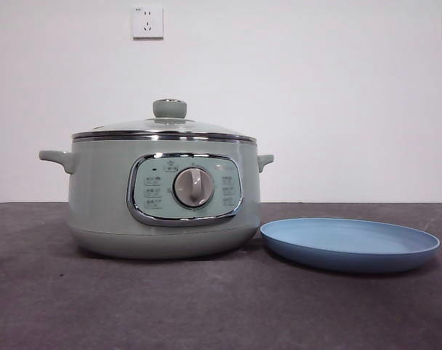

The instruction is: Take the corn out from the steamer,put the corn on the plate,close the lid

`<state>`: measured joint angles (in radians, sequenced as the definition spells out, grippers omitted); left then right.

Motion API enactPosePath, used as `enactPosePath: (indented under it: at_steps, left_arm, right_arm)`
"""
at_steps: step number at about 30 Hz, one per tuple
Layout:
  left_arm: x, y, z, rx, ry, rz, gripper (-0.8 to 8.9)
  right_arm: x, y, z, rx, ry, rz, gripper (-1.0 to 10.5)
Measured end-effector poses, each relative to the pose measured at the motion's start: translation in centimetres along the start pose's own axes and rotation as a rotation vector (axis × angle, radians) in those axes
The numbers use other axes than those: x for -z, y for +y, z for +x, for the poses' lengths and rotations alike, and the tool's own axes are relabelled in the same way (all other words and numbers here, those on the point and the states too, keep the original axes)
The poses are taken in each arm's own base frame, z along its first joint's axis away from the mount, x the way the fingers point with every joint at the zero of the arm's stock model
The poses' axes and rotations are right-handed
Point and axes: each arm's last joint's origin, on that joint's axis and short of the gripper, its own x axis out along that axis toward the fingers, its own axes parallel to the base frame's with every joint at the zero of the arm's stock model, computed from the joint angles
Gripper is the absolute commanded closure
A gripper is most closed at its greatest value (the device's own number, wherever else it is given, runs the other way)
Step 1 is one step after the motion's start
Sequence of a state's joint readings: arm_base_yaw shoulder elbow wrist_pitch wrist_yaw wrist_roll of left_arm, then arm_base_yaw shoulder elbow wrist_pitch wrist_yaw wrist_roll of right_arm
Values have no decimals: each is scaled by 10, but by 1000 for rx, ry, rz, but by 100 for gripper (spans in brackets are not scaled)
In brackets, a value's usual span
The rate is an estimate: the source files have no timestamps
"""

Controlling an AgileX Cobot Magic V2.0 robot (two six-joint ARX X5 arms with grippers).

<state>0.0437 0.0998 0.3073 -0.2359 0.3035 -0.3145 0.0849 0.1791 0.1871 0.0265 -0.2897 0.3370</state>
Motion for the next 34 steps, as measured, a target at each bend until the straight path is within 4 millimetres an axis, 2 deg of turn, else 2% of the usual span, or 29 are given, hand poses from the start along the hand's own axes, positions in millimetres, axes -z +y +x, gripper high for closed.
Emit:
enactPosePath:
  at_steps: [6, 14, 18, 23, 30, 32, 34]
  left_arm:
    - [-28, -11, 6, 102, 106, 3, 820]
    - [-65, -21, 26, 236, 235, 17, 820]
    - [-81, -24, 36, 282, 299, 17, 820]
    - [-97, -29, 47, 302, 377, 44, 820]
    - [-102, -33, 61, 333, 459, 69, 810]
    - [-101, -33, 61, 335, 465, 66, 721]
    - [-101, -33, 61, 334, 467, 63, 473]
  right_arm:
    - [-41, 14, 19, -122, 175, 10, 958]
    - [-98, 29, 55, -287, 432, -42, 958]
    - [-119, 36, 73, -348, 520, -71, 958]
    - [-129, 49, 94, -425, 625, -117, 958]
    - [-117, 64, 107, -502, 708, -174, 934]
    - [-116, 66, 108, -499, 708, -190, 862]
    - [-116, 67, 107, -494, 707, -200, 692]
